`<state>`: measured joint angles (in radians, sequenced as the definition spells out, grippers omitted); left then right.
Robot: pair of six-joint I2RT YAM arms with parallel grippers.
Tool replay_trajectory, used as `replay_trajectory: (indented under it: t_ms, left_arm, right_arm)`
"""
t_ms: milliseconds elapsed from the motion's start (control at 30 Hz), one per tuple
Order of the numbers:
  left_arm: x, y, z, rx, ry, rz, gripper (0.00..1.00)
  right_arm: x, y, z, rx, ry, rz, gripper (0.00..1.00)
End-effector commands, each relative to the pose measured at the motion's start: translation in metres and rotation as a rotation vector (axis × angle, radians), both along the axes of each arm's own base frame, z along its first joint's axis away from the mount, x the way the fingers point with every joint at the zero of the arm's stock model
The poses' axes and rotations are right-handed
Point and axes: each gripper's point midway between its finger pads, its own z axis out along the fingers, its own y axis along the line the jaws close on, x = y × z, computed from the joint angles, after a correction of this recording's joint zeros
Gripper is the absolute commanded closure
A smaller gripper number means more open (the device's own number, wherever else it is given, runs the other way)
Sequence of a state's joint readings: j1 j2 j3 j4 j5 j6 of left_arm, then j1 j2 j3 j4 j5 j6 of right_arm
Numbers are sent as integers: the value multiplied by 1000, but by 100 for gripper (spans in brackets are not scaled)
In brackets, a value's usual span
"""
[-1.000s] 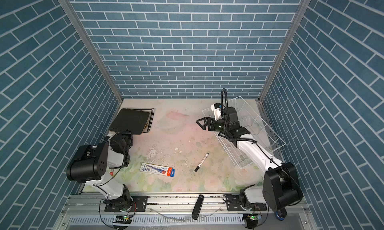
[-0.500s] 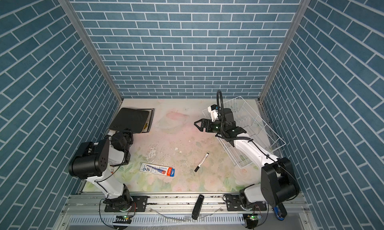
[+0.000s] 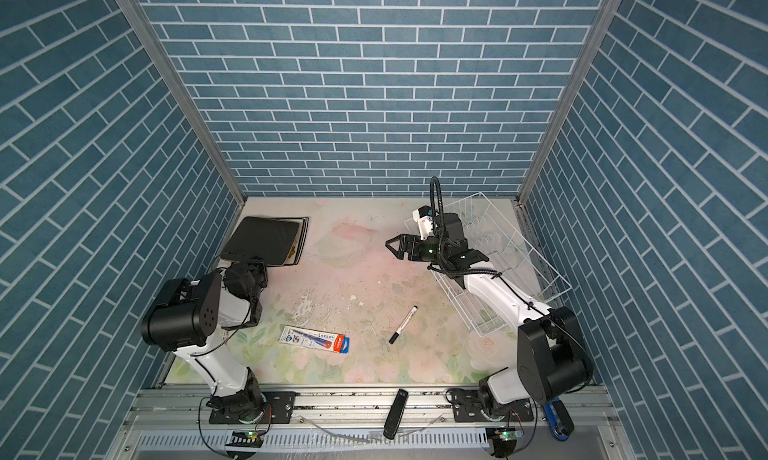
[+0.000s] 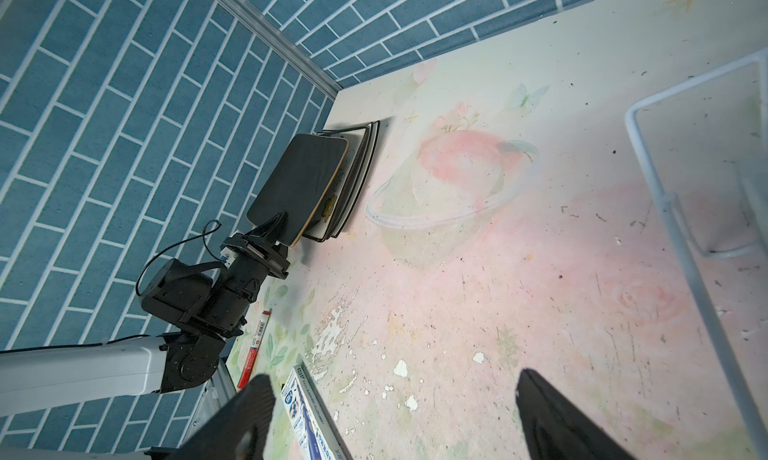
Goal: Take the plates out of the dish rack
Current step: 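Lower the dark plate onto the floral plate with the left gripper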
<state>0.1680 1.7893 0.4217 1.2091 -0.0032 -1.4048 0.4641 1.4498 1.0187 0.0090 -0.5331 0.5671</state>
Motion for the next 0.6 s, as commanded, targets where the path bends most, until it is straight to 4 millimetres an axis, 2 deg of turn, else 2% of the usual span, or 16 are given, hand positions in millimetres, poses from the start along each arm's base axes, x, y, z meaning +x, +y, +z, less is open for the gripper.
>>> replay_trajectory:
  t_ms: [0,567]
  left_arm:
    - [19,5,73,37,-264,6,100]
    - [31,6,62,12,-249,2,100]
  right_arm:
    - [9,6,19,4,-69,8,8]
    - [13,8,18,-4,-64,16,8]
